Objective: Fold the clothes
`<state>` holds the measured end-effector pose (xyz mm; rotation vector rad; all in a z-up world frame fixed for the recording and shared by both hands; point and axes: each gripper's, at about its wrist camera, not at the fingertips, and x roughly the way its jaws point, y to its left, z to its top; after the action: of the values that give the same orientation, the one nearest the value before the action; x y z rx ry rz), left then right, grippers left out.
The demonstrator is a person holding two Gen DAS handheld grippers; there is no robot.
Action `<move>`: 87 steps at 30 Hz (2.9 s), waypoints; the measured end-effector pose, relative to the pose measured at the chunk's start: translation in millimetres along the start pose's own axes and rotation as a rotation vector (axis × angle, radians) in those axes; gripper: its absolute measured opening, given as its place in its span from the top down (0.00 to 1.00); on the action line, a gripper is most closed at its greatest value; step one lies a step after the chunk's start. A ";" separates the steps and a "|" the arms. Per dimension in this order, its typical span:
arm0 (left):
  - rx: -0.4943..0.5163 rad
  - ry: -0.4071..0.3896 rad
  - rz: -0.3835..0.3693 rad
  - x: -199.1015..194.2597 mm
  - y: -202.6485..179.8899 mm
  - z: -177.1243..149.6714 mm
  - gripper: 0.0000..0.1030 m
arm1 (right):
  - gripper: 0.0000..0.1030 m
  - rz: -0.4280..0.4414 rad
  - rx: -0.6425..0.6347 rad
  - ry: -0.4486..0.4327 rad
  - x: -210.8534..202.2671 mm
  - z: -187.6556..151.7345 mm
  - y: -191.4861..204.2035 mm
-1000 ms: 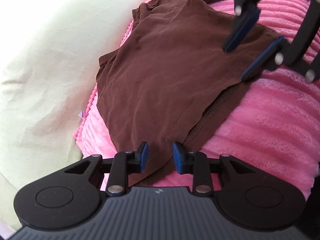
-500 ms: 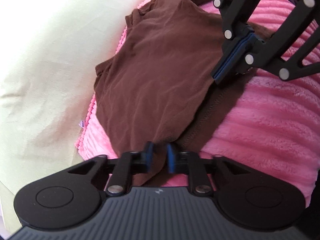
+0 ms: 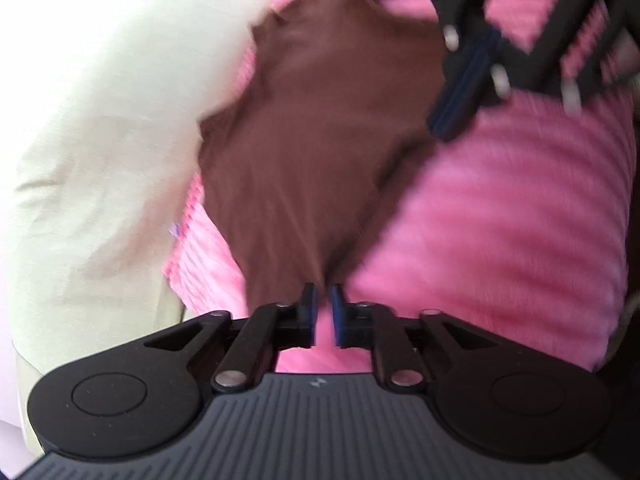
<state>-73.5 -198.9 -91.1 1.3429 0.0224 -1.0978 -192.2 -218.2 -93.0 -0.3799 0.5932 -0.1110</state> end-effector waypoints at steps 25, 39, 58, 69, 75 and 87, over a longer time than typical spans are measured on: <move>0.230 -0.020 0.018 33.0 -25.2 -5.9 0.74 | 0.86 -0.104 0.033 0.095 35.5 -0.8 -3.7; 0.347 -0.092 0.061 -3.5 -15.1 -15.5 1.00 | 1.00 0.020 0.081 -0.003 -2.5 17.0 -15.4; 0.001 -0.243 -0.102 -33.4 -35.4 130.0 0.78 | 0.40 -0.170 0.153 0.150 -118.3 -106.0 -157.0; 0.118 -0.226 -0.061 -3.7 -139.0 241.1 0.77 | 0.50 -0.230 -0.204 0.212 -140.7 -208.6 -214.0; 0.103 -0.196 -0.004 17.6 -122.7 238.7 0.77 | 0.58 -0.152 -0.426 0.073 -100.4 -199.5 -160.0; 0.025 -0.312 -0.179 -37.0 -93.8 213.5 0.55 | 0.67 0.268 0.215 0.077 -134.0 -167.8 -224.2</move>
<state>-271.8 -326.1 -75.7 1.1952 -0.1030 -1.4544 -396.2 -450.6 -65.5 -0.0857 0.6962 0.0676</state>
